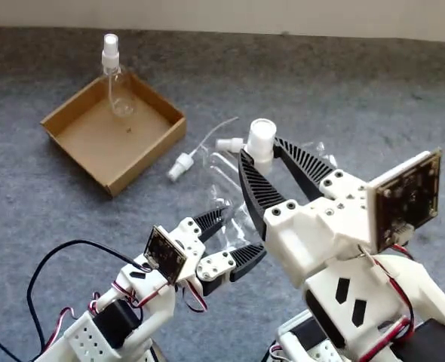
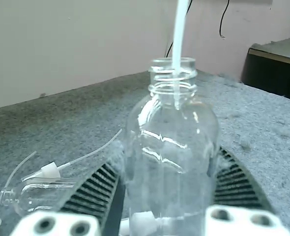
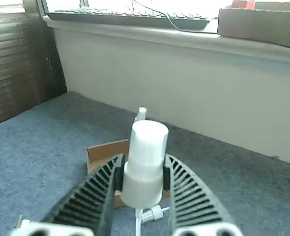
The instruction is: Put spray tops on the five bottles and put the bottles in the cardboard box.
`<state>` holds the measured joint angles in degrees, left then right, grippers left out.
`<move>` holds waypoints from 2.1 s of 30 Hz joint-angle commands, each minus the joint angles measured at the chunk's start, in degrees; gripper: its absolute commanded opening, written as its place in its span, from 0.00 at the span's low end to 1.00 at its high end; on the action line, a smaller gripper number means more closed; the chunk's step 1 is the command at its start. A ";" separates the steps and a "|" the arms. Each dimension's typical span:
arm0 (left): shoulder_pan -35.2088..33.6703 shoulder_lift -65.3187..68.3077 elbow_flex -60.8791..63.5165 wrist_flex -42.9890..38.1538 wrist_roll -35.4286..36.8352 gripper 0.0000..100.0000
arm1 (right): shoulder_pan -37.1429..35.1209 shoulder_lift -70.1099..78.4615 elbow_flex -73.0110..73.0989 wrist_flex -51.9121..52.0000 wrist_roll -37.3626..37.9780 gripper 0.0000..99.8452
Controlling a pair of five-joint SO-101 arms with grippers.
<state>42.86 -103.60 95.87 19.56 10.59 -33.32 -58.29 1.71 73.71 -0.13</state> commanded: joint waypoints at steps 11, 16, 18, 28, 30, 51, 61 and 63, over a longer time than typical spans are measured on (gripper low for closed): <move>-1.01 -0.48 1.19 -3.96 -0.18 0.08 | -0.57 -0.22 8.48 0.66 6.51 0.04; -1.01 -0.48 1.19 -4.31 -0.26 0.08 | -0.57 -0.22 11.56 0.75 6.59 0.04; -1.01 -0.48 1.19 -4.31 -0.26 0.08 | -0.57 -0.22 11.82 0.84 6.59 0.04; -1.01 -0.48 1.19 -4.31 -0.35 0.08 | -0.48 -0.22 11.56 3.30 6.59 0.16; -1.01 -0.48 1.19 -4.31 -0.35 0.08 | -0.31 -0.22 11.56 3.30 6.59 0.17; -6.11 -0.48 1.19 -4.48 -0.09 0.08 | 8.75 -0.31 11.12 2.77 6.33 0.17; -6.55 -0.48 1.19 -4.31 -0.09 0.08 | -2.95 -0.31 9.80 4.00 6.86 0.17; -6.55 -0.48 1.19 -4.31 -0.09 0.08 | -2.24 -0.31 9.71 5.41 9.14 0.19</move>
<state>37.05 -103.60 95.87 16.84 10.59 -35.60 -58.20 13.76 77.41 6.29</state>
